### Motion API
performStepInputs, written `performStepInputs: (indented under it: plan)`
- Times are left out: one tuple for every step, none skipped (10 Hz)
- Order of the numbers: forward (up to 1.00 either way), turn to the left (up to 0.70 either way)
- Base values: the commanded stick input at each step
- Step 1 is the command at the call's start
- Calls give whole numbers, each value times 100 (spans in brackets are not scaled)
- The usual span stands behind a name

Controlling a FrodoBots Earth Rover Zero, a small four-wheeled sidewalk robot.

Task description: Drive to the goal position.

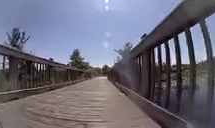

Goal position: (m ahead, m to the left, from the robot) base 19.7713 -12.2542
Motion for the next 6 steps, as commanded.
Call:
performStepInputs:
  plan:
    - [70, 14]
    - [70, 14]
    - [70, 14]
    - [70, 14]
    - [70, 14]
    - [70, 0]
